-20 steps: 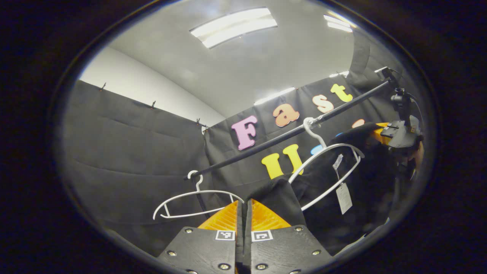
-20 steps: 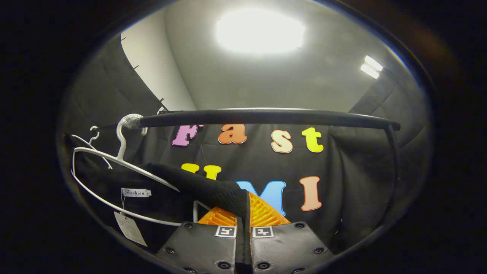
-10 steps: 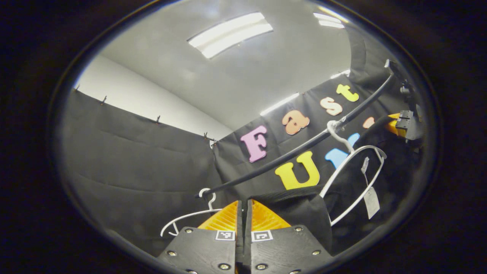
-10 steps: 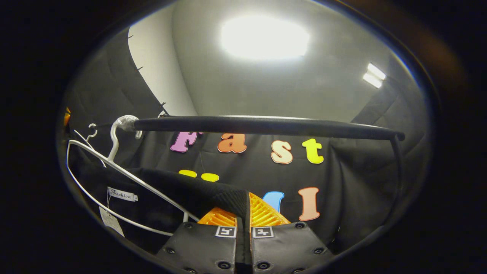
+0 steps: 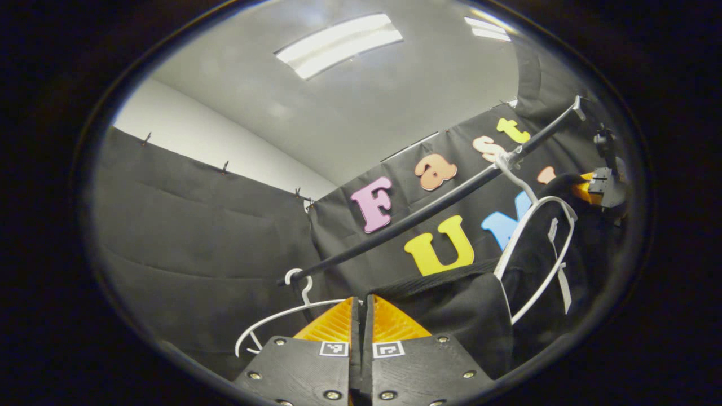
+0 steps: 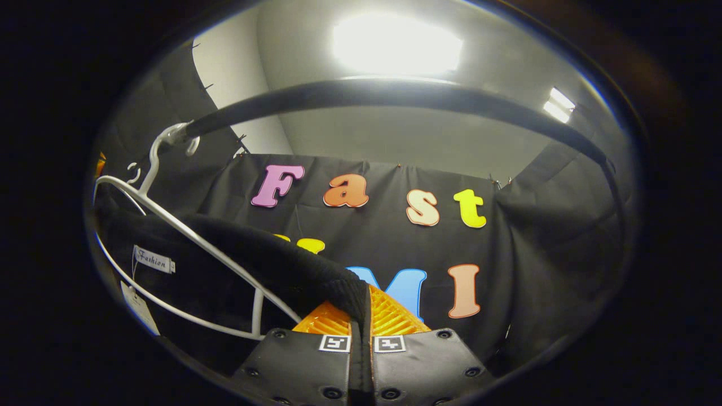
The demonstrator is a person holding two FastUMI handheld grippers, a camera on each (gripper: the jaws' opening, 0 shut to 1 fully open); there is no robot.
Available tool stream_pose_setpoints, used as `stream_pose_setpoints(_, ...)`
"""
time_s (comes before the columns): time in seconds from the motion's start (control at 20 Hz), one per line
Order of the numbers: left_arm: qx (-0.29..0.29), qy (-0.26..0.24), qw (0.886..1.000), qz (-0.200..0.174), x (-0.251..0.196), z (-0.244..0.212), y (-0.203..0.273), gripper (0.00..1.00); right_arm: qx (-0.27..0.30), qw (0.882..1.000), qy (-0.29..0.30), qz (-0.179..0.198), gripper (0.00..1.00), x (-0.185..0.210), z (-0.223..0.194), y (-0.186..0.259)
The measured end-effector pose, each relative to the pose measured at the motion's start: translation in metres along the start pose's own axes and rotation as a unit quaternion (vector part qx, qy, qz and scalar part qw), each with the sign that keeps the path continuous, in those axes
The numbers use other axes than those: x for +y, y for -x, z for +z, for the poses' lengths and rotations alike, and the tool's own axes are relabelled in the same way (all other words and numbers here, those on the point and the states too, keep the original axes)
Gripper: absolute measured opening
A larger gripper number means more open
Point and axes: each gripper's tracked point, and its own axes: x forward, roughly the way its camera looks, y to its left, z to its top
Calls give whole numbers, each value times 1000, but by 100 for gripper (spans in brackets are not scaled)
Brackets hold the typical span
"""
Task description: Grasp the clothes on the hanger with both hands and then place them into the laundry hamper below.
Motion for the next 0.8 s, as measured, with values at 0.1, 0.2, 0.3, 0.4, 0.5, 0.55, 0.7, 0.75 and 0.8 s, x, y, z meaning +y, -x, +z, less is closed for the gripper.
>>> stream_pose_setpoints(0.1, 12, -2, 1000, -5, 2, -13, 0, 0, 22, 1000, 3, 13, 1, 6, -16, -3)
stream_pose_setpoints(0.2, 31, 5, 999, -9, 0, -32, 1, 1, 45, 999, -1, 23, 1, 12, -34, -5)
stream_pose_setpoints(0.3, 43, 8, 999, -6, 3, -48, 5, 0, 56, 998, -4, 25, 1, 14, -51, -7)
stream_pose_setpoints(0.4, 59, 13, 998, 2, 10, -65, 9, 0, 68, 997, -2, 27, 0, 15, -64, -10)
stream_pose_setpoints(0.5, 76, 31, 996, 18, 27, -81, 17, 0, 81, 996, -34, 20, 1, 10, -69, -17)
stream_pose_setpoints(0.55, 82, 48, 995, 22, 34, -88, 22, 0, 78, 996, -50, 10, 1, 5, -67, -21)
stream_pose_setpoints(0.7, 99, 112, 989, 3, 18, -98, 35, 1, 71, 996, -55, 4, 1, 0, -60, -23)
stream_pose_setpoints(0.75, 98, 131, 987, -7, 8, -95, 42, 1, 69, 996, -48, 6, 1, 1, -59, -23)
stream_pose_setpoints(0.8, 102, 145, 984, -20, 0, -93, 49, 0, 65, 997, -39, 8, 1, 2, -59, -21)
